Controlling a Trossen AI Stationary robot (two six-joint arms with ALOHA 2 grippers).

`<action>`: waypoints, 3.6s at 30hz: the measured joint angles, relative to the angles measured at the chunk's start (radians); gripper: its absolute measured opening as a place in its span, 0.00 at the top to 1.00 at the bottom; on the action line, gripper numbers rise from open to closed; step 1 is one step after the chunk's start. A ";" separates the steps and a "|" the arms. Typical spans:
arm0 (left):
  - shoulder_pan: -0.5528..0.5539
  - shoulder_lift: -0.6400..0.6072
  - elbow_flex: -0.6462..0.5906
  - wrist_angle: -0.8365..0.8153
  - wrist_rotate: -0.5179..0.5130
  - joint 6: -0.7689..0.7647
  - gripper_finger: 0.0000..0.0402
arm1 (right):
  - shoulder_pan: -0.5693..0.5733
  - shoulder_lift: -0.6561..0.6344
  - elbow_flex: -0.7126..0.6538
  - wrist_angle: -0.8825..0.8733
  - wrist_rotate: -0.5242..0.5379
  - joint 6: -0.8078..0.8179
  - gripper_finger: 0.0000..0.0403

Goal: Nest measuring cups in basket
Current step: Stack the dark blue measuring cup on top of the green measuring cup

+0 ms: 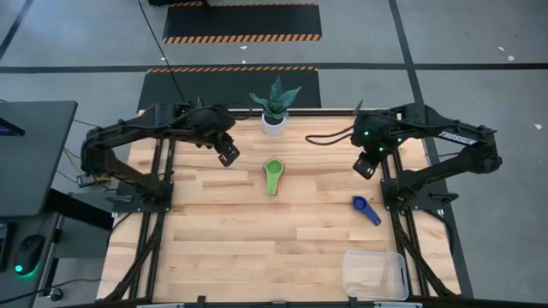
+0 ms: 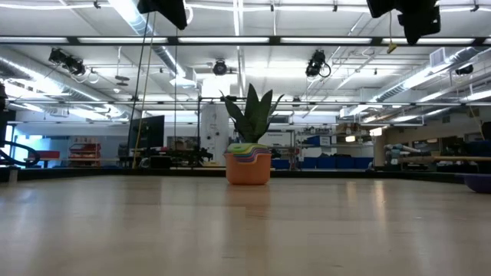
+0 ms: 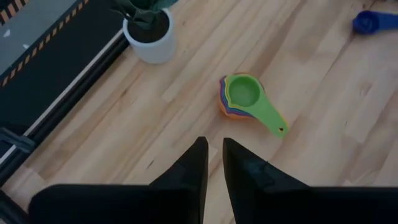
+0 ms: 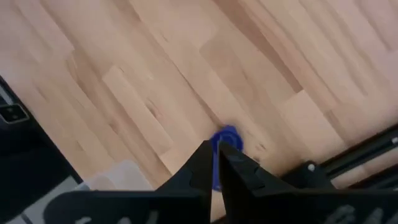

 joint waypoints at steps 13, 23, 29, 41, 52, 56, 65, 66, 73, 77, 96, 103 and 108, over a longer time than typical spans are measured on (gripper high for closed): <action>-0.003 -0.018 0.000 -0.032 0.001 -0.021 0.86 | 0.009 0.034 -0.328 0.082 -0.129 -0.053 0.71; -0.002 -0.017 0.000 -0.021 0.001 -0.046 0.86 | 0.014 0.034 -0.599 0.375 -0.177 -0.064 0.65; -0.002 -0.017 0.000 -0.020 0.001 -0.069 0.86 | 0.014 0.034 -0.688 0.395 -0.107 -0.026 0.66; -0.002 -0.017 0.000 0.010 0.001 -0.099 0.86 | 0.014 0.034 -0.850 0.581 -0.047 0.054 0.66; -0.002 -0.016 0.000 0.037 0.002 -0.099 0.86 | 0.013 0.032 -0.925 0.687 -0.066 0.068 0.71; -0.002 -0.016 0.000 0.036 0.002 -0.098 0.86 | 0.013 0.035 -0.899 0.708 -0.055 0.085 0.89; -0.002 -0.011 -0.025 -0.035 0.002 -0.135 0.86 | 0.014 0.035 -0.713 0.630 0.017 0.126 0.97; -0.002 -0.010 -0.048 -0.049 0.003 -0.152 0.86 | 0.014 0.035 -0.676 0.621 0.038 0.125 0.97; -0.010 -0.008 -0.372 0.194 0.035 -0.038 0.86 | 0.018 0.088 -0.422 0.515 0.122 0.089 0.97; -0.010 -0.007 -0.589 0.530 0.097 0.092 0.86 | 0.029 0.151 -0.297 0.449 0.173 0.045 0.97; -0.014 0.264 -0.874 1.178 0.103 0.263 0.86 | 0.026 0.389 0.013 0.231 0.292 -0.066 0.97; -0.011 0.359 -0.774 1.205 0.103 0.354 0.86 | 0.025 0.404 0.032 0.238 0.288 -0.079 0.97; -0.011 0.418 -0.682 1.231 0.131 0.401 0.86 | 0.025 0.404 0.032 0.238 0.284 -0.075 0.97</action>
